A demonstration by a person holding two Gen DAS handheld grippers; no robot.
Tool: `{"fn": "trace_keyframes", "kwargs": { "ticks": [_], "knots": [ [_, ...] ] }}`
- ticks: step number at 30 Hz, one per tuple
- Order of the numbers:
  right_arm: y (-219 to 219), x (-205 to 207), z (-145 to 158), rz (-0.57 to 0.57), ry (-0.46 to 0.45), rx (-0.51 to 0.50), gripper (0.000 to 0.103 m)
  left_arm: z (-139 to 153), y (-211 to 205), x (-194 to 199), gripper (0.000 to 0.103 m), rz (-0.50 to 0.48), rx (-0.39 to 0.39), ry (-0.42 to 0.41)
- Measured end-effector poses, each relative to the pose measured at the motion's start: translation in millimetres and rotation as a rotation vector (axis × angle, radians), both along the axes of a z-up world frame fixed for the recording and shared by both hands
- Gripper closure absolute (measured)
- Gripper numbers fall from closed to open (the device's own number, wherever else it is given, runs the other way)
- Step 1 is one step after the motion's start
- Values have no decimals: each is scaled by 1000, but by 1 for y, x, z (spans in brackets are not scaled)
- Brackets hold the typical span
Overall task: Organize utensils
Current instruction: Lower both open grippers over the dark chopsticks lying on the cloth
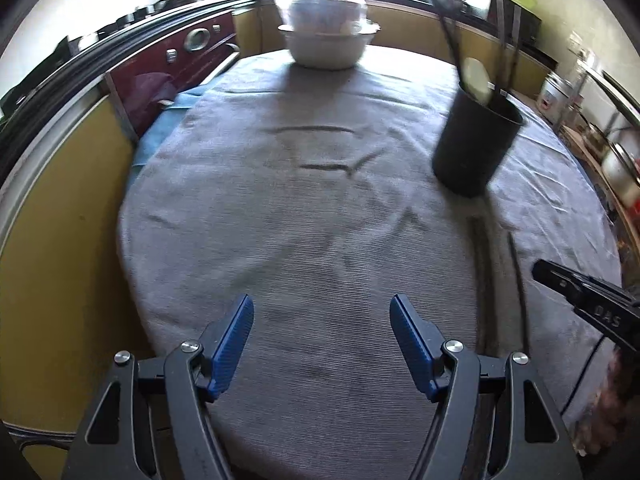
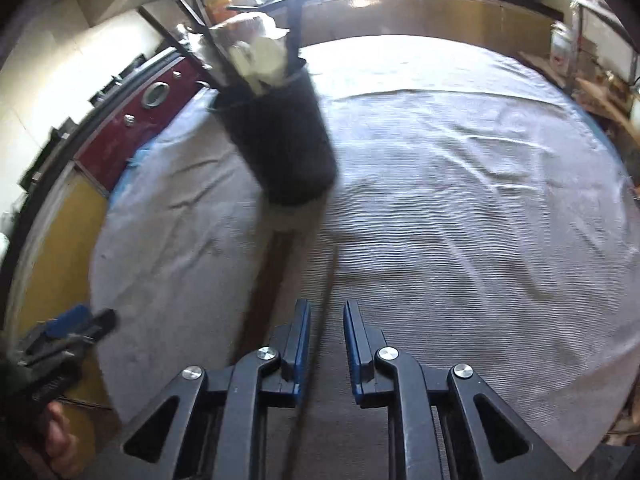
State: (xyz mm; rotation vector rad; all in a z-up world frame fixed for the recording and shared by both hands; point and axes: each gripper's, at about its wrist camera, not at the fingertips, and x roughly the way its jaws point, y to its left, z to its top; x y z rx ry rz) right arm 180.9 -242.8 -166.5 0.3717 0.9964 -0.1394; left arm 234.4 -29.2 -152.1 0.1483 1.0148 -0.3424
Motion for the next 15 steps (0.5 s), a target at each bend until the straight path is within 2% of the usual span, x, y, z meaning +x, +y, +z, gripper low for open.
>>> {"fn": "trace_keyframes", "kwargs": {
  "ticks": [2, 5, 10, 13, 15],
  "knots": [
    [-4, -3, 2, -17, -9, -17, 85, 0, -15, -3, 32, -50, -15, 6],
    [-24, -12, 2, -72, -12, 36, 85, -4, -36, -4, 32, -90, -22, 16],
    [-39, -25, 4, -107, -29, 57, 85, -21, -70, 2, 32, -156, -91, 86],
    [-41, -28, 4, -106, -33, 70, 85, -34, -84, 10, 32, -151, -81, 129],
    [-41, -27, 2, -107, -32, 70, 85, -35, -91, 8, 30, -158, -43, 84]
  ]
}}
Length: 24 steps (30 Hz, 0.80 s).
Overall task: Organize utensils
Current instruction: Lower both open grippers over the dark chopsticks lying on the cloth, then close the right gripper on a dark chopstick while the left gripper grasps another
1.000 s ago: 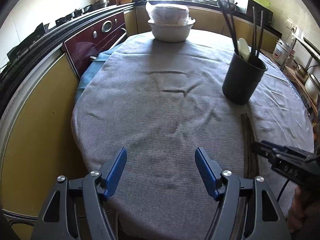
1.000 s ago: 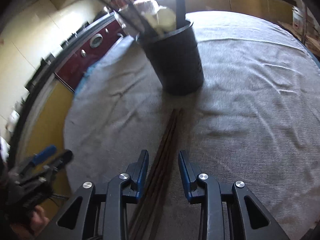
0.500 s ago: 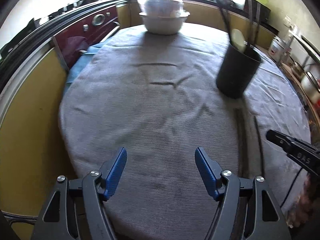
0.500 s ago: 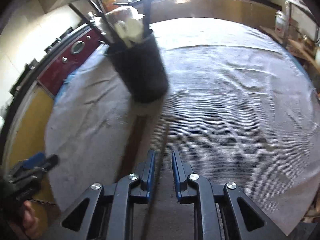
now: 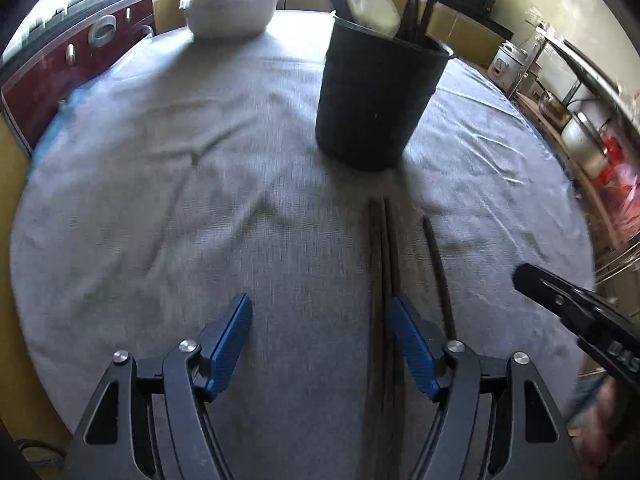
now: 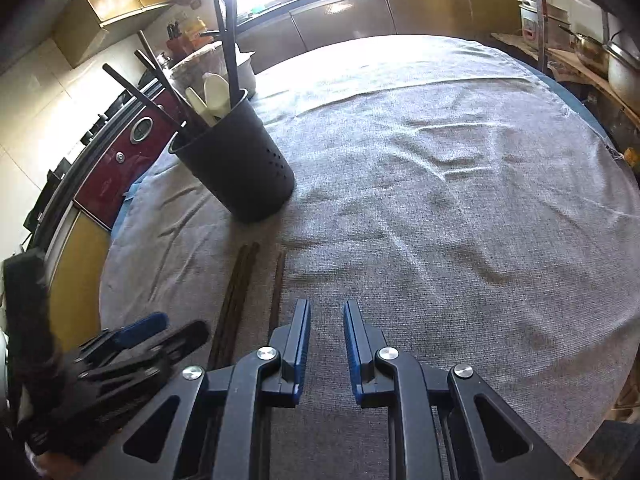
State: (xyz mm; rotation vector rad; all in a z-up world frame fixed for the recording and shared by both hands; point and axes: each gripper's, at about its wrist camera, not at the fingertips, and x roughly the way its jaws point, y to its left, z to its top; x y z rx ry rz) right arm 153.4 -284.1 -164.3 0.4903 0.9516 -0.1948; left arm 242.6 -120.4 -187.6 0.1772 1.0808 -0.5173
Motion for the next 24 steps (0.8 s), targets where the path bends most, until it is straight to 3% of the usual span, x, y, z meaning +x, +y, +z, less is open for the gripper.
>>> {"fn": "trace_keyframes", "kwargs": {
  "ticks": [5, 13, 19, 24],
  "knots": [
    [-5, -2, 0, -12, -9, 31, 85, -3, -1, 7, 22, 11, 45, -47],
    [4, 2, 1, 21, -22, 42, 85, 0, 39, 23, 21, 109, 39, -4],
    [13, 16, -1, 61, -4, 39, 85, 7, 47, 27, 22, 90, 7, -34],
    [22, 40, -8, 102, 74, 16, 85, 11, 41, 40, 24, 65, -8, -11]
  ]
}}
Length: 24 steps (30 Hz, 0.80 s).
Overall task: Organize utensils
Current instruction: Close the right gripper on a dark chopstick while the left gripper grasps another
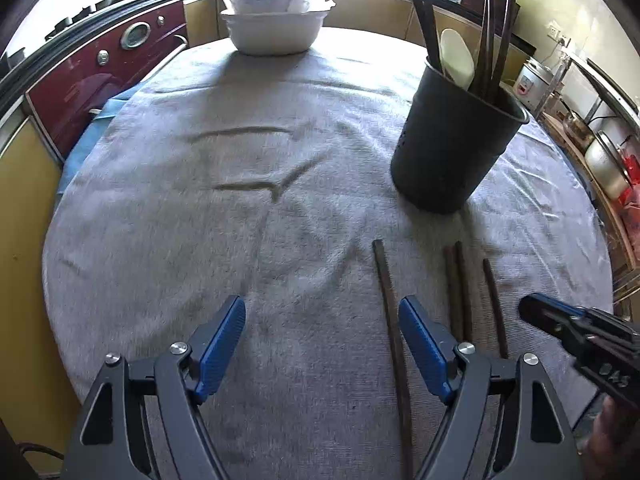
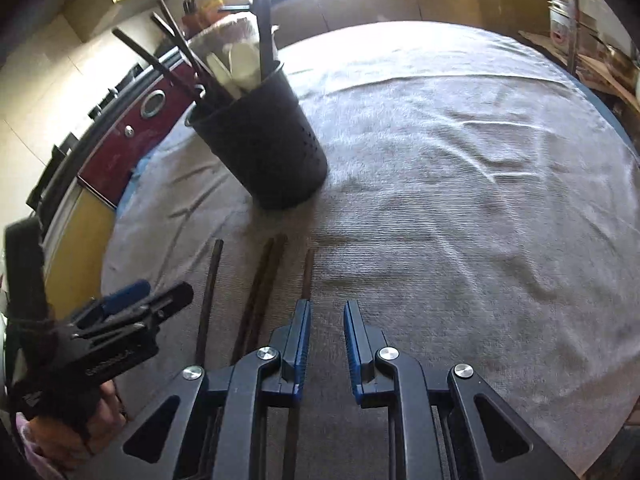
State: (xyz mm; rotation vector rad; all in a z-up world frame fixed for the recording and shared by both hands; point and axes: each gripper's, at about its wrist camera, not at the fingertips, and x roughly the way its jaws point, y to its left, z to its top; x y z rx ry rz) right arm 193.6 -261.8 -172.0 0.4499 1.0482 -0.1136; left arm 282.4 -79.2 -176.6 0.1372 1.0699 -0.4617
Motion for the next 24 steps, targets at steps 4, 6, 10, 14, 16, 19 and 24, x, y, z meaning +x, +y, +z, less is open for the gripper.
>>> {"fn": "trace_keyframes", "kwargs": {
  "ticks": [4, 6, 10, 14, 16, 19, 24],
  "knots": [
    [7, 16, -2, 21, 42, -16, 85, 0, -7, 13, 32, -8, -23, 63],
    [10, 24, -3, 24, 71, -26, 85, -2, -11, 18, 37, -3, -1, 89],
    [14, 35, -10, 20, 125, -48, 85, -6, -20, 31, 45, 1, 20, 134],
    [22, 40, -11, 28, 154, -113, 91, -13, -31, 37, 55, 5, 53, 160],
    [25, 40, -11, 36, 157, -144, 96, -13, -37, 39, 56, -1, 61, 162],
    [25, 37, -12, 45, 152, -151, 97, -14, -50, 43, 60, -8, 83, 154],
    [7, 25, -12, 3, 149, -92, 97, -13, -66, 51, 80, -14, 94, 145]
  ]
}}
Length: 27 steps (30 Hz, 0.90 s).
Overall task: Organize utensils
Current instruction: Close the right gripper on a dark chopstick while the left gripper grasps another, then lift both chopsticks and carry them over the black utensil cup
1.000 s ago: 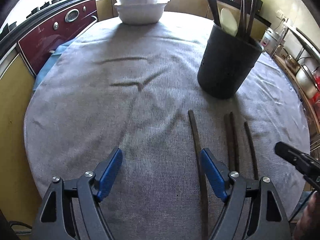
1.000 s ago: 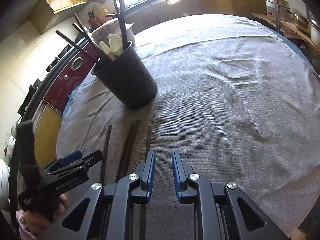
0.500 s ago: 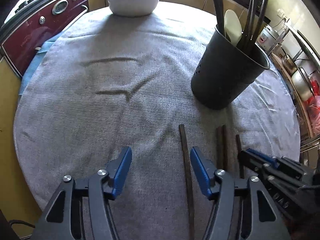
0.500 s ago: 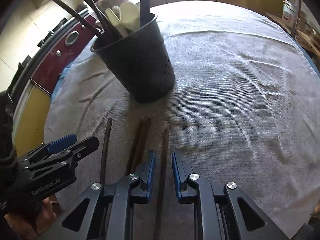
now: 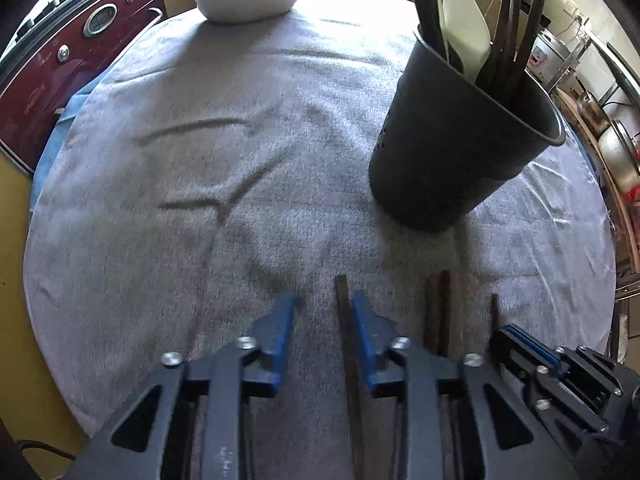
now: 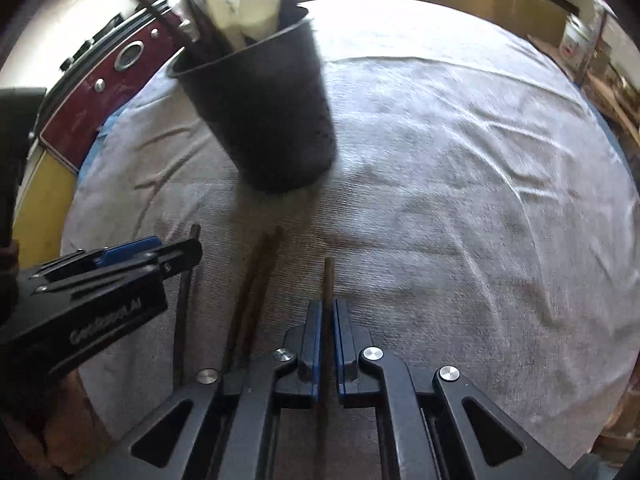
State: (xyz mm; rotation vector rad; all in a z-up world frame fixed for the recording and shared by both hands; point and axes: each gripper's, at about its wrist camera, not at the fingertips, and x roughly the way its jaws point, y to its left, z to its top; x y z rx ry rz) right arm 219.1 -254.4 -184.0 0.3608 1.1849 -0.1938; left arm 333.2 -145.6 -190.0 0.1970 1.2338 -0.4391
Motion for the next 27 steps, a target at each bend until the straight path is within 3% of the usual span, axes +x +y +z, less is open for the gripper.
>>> {"fn": "trace_keyframes", "kwargs": {
  "ticks": [2, 5, 7, 15, 27],
  "knots": [
    [-13, -6, 1, -33, -7, 31, 97, 1, -1, 1, 91, -5, -17, 8],
    [-29, -15, 5, -63, -44, 98, 97, 1, 0, 2, 97, -2, -47, 16],
    [-36, -21, 11, -78, -72, 115, 97, 2, 5, 1, 98, 5, -92, 35],
    [-51, -37, 34, -106, -184, 150, 97, 38, 26, -30, 98, -3, -146, -93],
    [-27, -47, 50, -119, -218, 107, 97, 73, 53, -60, 98, -8, -224, -171]
  ]
}}
